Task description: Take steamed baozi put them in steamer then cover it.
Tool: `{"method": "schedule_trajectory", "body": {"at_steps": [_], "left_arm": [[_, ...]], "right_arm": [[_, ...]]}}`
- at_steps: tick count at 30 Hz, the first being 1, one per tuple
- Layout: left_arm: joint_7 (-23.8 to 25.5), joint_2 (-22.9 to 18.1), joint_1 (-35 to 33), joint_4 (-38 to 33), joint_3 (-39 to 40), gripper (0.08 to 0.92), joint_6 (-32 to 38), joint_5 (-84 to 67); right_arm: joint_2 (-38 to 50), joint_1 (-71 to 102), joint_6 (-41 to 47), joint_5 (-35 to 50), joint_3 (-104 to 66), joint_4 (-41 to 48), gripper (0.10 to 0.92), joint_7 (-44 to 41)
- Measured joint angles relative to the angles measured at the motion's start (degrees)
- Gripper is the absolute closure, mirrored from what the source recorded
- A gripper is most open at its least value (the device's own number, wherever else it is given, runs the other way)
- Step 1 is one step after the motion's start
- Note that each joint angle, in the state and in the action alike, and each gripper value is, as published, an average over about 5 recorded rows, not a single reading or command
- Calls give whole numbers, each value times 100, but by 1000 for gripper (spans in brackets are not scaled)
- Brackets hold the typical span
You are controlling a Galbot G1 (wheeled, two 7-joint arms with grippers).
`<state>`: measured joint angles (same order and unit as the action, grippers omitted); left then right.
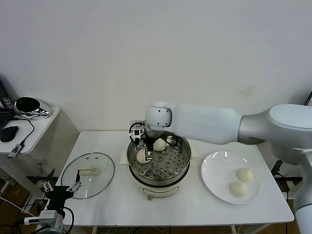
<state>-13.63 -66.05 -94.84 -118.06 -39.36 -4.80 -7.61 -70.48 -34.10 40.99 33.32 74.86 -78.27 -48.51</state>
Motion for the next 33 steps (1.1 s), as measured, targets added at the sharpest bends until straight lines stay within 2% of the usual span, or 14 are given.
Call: {"method": "schedule_trajectory", "body": {"at_steps": [8, 17, 25, 33], "left_arm": [[3, 2, -57, -92, 10, 177, -1, 19], [11, 41, -94, -115, 88, 177, -13, 118], [10, -2, -112, -118, 136, 177, -15, 210], [-1, -35, -180, -136, 112, 177, -26, 260]], "right_arm": [[1263, -653, -378, -473, 209, -765, 203, -817], [3173, -542, -1201, -1591, 137, -1530, 203, -1647], [4462, 492, -1896, -2688, -528, -1683, 203, -1905], [4900, 2186, -2294, -3520, -1785, -1523, 203, -1959]]}}
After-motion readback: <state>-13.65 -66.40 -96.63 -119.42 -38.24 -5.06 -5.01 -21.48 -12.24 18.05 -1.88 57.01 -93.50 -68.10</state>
